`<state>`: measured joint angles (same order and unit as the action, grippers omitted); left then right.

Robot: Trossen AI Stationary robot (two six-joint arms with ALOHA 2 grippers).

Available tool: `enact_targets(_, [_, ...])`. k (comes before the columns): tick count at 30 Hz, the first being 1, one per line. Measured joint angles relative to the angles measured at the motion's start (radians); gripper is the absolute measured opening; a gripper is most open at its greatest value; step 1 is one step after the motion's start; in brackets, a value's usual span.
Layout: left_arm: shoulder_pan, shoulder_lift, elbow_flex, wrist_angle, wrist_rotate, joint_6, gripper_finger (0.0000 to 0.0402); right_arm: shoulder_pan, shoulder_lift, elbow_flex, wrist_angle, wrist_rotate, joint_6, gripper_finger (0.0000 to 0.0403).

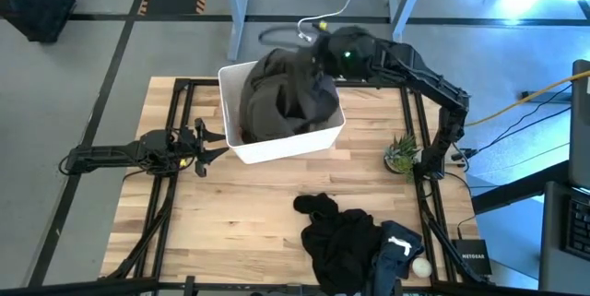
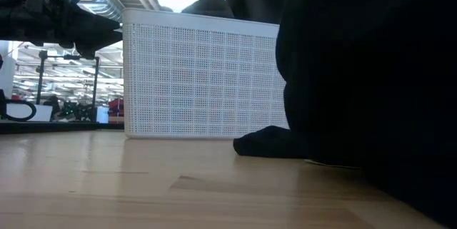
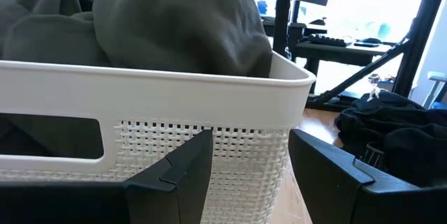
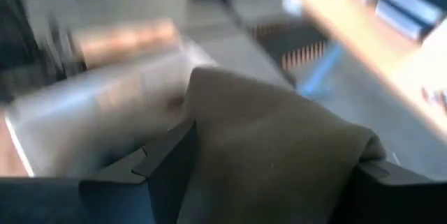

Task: Sort clothes
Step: Put the black hoodie into the white laundry bin, then put the black shirt into the white laundry bin

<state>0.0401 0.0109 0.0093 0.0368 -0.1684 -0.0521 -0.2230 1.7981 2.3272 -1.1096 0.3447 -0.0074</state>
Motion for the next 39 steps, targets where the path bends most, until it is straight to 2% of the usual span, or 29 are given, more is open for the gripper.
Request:
enact_targets(6, [0.0,0.0,0.0,0.0,0.0,0.0,0.0184,0.0,0.0,-0.025,-0.252,0.0,0.001,0.0257])
enact_targets(11, [0.0,0.0,0.0,0.0,0.0,0.0,0.0184,0.03,-0.012,-0.01,-0.453,-0.05,0.058,0.0257])
enact_targets(17, [0.0,0.0,0.0,0.0,0.0,0.0,0.0184,0.135,-0.051,-0.013,-0.419,-0.204,0.103,0.0257])
enact_targets(19, [0.0,0.002,0.0,0.001,0.0,0.0,0.0184,0.184,-0.066,-0.002,-0.405,-0.16,0.093,0.0257])
enact_targets(22, [0.0,0.002,0.0,0.0,0.0,0.0,0.0184,0.258,-0.082,0.0,-0.345,-0.009,0.108,0.0257])
enact_targets(27, [0.0,0.002,0.0,0.0,0.0,0.0,0.0184,0.372,-0.099,0.001,-0.326,0.117,0.123,0.0257])
enact_targets(30, [0.0,0.002,0.0,0.0,0.0,0.0,0.0184,0.387,-0.077,0.001,-0.326,0.269,0.174,0.0257])
enact_targets(32, [0.0,0.002,0.0,0.0,0.0,0.0,0.0184,0.384,-0.056,0.0,-0.342,0.318,0.209,0.0257])
enact_targets(34, [0.0,0.002,0.0,0.0,0.0,0.0,0.0184,0.386,-0.037,-0.001,-0.382,0.248,0.24,0.0257])
enact_targets(37, [0.0,0.002,0.0,0.0,0.0,0.0,0.0184,0.415,-0.026,-0.001,-0.456,0.018,0.314,0.0257])
enact_targets(39, [0.0,0.002,0.0,0.0,0.0,0.0,0.0184,0.471,-0.028,-0.03,-0.45,-0.069,0.362,0.0257])
